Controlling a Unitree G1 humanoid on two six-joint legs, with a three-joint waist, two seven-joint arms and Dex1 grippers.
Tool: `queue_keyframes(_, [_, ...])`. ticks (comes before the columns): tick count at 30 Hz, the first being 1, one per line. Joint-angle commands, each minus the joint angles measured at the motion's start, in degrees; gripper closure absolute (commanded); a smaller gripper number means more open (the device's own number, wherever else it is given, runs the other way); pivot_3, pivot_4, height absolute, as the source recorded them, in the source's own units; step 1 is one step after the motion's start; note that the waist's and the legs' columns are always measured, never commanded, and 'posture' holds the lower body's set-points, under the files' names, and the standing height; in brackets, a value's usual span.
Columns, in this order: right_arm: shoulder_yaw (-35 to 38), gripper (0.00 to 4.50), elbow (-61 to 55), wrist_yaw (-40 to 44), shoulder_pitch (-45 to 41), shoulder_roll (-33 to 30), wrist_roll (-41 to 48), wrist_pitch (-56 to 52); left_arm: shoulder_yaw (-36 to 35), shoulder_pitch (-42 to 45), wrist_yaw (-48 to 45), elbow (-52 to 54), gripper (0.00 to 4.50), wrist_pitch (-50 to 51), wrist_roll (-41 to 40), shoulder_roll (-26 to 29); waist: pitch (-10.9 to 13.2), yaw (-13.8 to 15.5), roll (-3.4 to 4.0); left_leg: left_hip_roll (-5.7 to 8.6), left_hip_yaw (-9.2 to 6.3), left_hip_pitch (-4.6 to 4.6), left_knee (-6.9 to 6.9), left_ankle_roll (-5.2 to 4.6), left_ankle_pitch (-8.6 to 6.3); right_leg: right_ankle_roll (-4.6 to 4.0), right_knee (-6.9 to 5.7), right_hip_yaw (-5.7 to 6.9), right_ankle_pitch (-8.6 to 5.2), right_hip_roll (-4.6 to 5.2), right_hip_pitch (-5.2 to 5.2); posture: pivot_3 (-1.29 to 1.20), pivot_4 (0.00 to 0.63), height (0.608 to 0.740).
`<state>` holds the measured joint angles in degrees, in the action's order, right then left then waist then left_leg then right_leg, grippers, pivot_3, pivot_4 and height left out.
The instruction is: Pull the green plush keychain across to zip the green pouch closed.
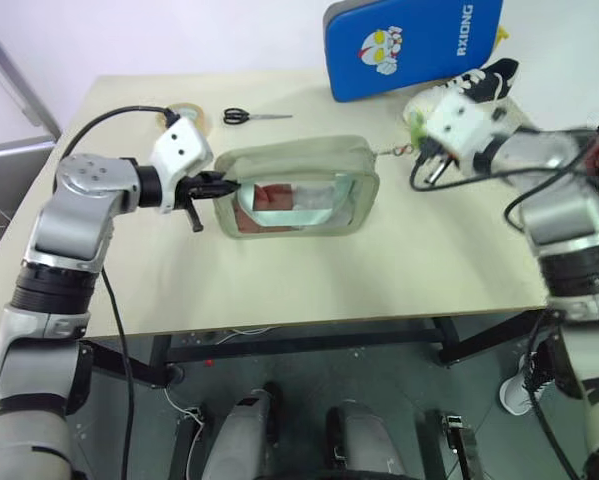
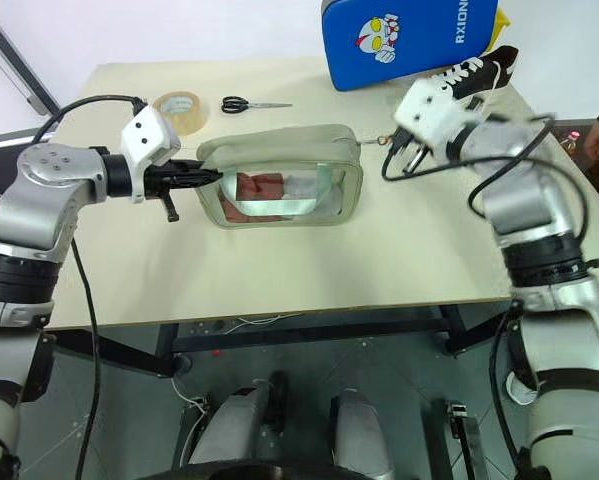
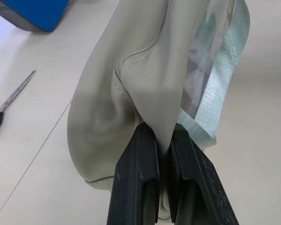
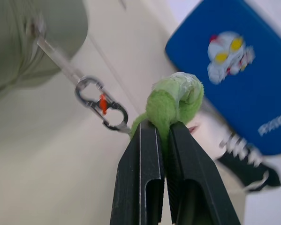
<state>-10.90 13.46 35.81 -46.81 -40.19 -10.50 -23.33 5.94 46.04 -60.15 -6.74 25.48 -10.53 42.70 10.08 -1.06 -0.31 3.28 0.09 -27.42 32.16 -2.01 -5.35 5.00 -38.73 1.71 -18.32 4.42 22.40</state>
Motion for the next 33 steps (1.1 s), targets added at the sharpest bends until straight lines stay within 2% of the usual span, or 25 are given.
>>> queue_keyframes(1, [1.3, 4.48, 3.1, -4.7, 4.2, 7.7, 2.0, -1.5, -1.1, 1.3, 0.6, 0.6, 4.50, -0.3, 0.3, 0.3, 0.0, 0.0, 0.00, 0.00, 0.00, 0.00, 0.02, -0.01, 0.01, 0.00, -0.01, 0.01, 0.00, -0.01, -0.02, 0.00, 0.150, 0.740])
queue_keyframes(3, [3.3, 4.48, 3.9, -5.6, 5.4, 13.0, 5.0, -3.7, -1.1, 1.3, 0.6, 0.6, 4.50, -0.3, 0.2, 0.2, 0.0, 0.0, 0.00, 0.00, 0.00, 0.00, 0.04, -0.02, 0.03, 0.02, -0.03, 0.01, 0.00, -0.04, -0.04, 0.00, 0.150, 0.740])
queue_keyframes(6, [5.0, 4.48, 5.0, -6.7, 5.6, 16.9, 7.1, -5.4, -1.2, 1.1, 0.6, 0.6, 4.50, -0.4, 0.2, 0.3, 0.0, 0.2, 0.00, 0.00, 0.00, 0.00, 0.09, -0.02, 0.05, 0.04, -0.13, 0.02, -0.01, -0.08, -0.05, 0.00, 0.150, 0.740])
queue_keyframes(9, [6.1, 4.48, 4.9, -6.4, 5.1, 17.2, 8.3, -6.0, -1.4, 0.9, 0.6, 0.7, 4.50, -0.6, 0.1, 0.5, 0.0, 0.5, 0.00, 0.00, -0.01, 0.03, 0.17, -0.03, 0.04, 0.05, -0.13, 0.06, -0.02, -0.10, -0.12, 0.00, 0.150, 0.740])
queue_keyframes(12, [8.5, 4.48, 1.4, -2.9, 3.5, 14.8, 11.6, -8.7, -2.3, 0.8, 0.8, 1.0, 4.50, 0.2, -0.9, 0.1, 0.0, 0.5, 0.01, 0.00, -0.02, 0.03, 0.18, -0.03, 0.04, 0.05, -0.13, 0.07, -0.02, -0.09, -0.12, 0.00, 0.150, 0.740])
queue_keyframes(13, [8.8, 4.16, -0.6, -0.8, 3.2, 13.2, 12.6, -9.3, -2.6, 0.8, 0.6, 1.3, 4.50, 0.5, -1.5, 0.0, 0.0, 0.5, 0.01, 0.00, -0.02, 0.03, 0.18, -0.03, 0.04, 0.05, -0.13, 0.07, -0.02, -0.08, -0.10, 0.00, 0.150, 0.740])
queue_keyframes(16, [9.8, 3.01, -8.0, 7.8, 2.1, 6.6, 17.0, -13.7, -4.3, 1.3, -1.1, 1.9, 3.35, 2.7, -4.3, 0.6, 0.0, 0.5, 0.01, 0.00, -0.02, -0.02, 0.18, -0.04, 0.03, 0.05, -0.13, 0.06, -0.02, -0.06, -0.06, 0.00, 0.150, 0.740])
queue_keyframes(19, [11.0, 1.52, -13.6, 16.7, 0.0, -1.9, 21.8, -17.6, -6.8, 2.9, -3.4, 0.4, 1.89, 6.0, -7.4, 2.8, 0.0, 0.4, 0.02, 0.00, -0.02, -0.02, 0.20, -0.07, 0.01, 0.05, -0.13, 0.06, -0.03, -0.04, -0.05, 0.00, 0.150, 0.740])
queue_keyframes(22, [12.5, 0.00, -17.3, 23.7, -2.3, -7.5, 27.9, -21.9, -8.7, 3.5, -6.2, -0.9, 0.29, 8.4, -9.6, 6.1, 0.0, 0.1, 0.01, -0.01, -0.02, 0.00, 0.17, -0.10, -0.03, 0.02, -0.09, 0.06, -0.04, -0.01, -0.05, 0.00, 0.150, 0.740])
queue_keyframes(23, [13.1, 0.00, -18.4, 25.6, -3.2, -8.7, 30.2, -24.0, -9.3, 3.5, -6.9, -1.2, 0.07, 8.9, -10.1, 7.3, 0.0, 0.0, 0.02, -0.02, -0.02, 0.03, 0.16, -0.10, -0.05, 0.00, -0.07, 0.05, -0.05, 0.00, -0.06, 0.00, 0.150, 0.740])
queue_keyframes(25, [13.9, 0.00, -21.0, 28.9, -4.7, -10.6, 34.6, -27.1, -10.5, 2.6, -8.0, -1.7, 0.07, 9.8, -10.8, 9.8, 0.0, -0.1, 0.02, -0.03, -0.02, 0.03, 0.12, -0.10, -0.06, -0.03, -0.06, 0.04, -0.07, 0.03, -0.05, 0.00, 0.150, 0.740])
queue_keyframes(28, [14.0, 0.00, -23.2, 29.0, -6.8, -10.8, 38.0, -30.1, -11.8, 0.2, -9.1, -0.7, 0.07, 10.3, -11.9, 12.3, 0.0, -0.1, 0.02, -0.03, -0.01, 0.02, 0.10, -0.03, -0.11, -0.08, -0.05, 0.03, -0.09, 0.08, -0.02, 0.00, 0.150, 0.740])
queue_keyframes(33, [12.6, 0.00, -23.1, 25.2, -6.4, -9.5, 37.3, -29.2, -13.8, -0.4, -5.4, 0.8, 0.07, 9.7, -13.2, 10.4, 0.0, 0.5, 0.00, -0.03, -0.03, 0.00, 0.10, 0.03, -0.16, -0.30, 0.17, 0.05, -0.18, 0.14, 0.14, 0.00, 0.150, 0.740])
